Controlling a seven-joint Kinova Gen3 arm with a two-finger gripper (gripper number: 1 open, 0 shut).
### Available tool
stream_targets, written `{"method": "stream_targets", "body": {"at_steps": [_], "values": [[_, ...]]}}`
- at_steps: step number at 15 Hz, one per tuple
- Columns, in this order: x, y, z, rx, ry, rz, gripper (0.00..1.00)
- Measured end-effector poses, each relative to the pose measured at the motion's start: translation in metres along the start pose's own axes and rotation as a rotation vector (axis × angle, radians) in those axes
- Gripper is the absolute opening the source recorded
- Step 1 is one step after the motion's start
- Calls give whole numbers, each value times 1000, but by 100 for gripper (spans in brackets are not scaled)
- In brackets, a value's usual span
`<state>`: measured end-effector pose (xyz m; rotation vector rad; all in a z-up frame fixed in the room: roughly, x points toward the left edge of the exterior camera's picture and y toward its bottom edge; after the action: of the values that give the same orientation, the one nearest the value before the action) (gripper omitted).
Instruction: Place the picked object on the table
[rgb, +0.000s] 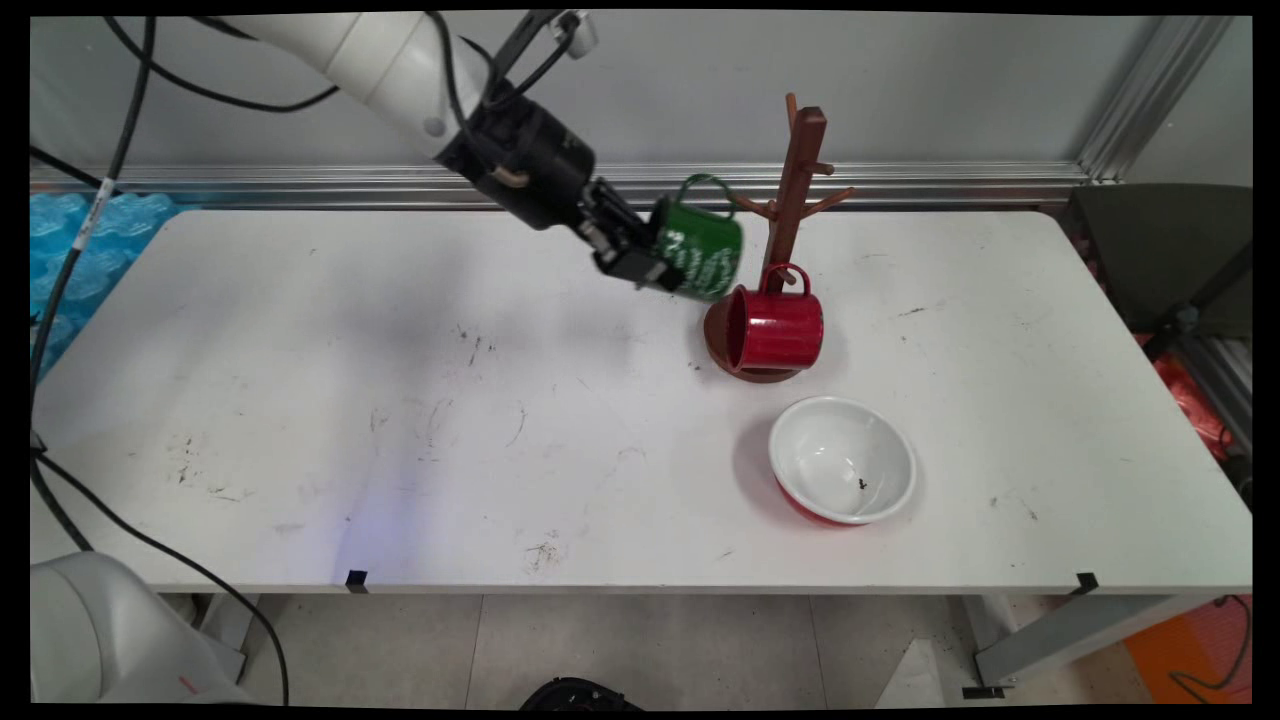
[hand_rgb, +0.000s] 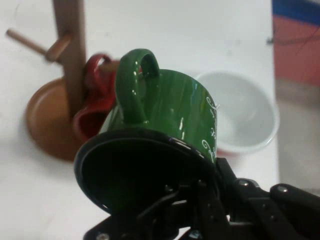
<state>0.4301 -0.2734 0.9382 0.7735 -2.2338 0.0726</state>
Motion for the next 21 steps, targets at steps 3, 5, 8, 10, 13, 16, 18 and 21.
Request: {"method": "stream_targets", "body": {"at_steps": [3,5,8,10,13,16,18,21], "values": [[-9,-16,-10,36,-94,71,0],[-14,-28,-16,63,-165,122,0],[-18,-44,-21,97,-252,186,0],[-21,-55,-23,113,-314,237,0],[-26,-67,-24,116,-408,323,0],[-31,-78,-24,110,-496,400,0],[-34,-85,-23,113,-541,437,0],[-36,-95,-21,124,-596,481,0]]}}
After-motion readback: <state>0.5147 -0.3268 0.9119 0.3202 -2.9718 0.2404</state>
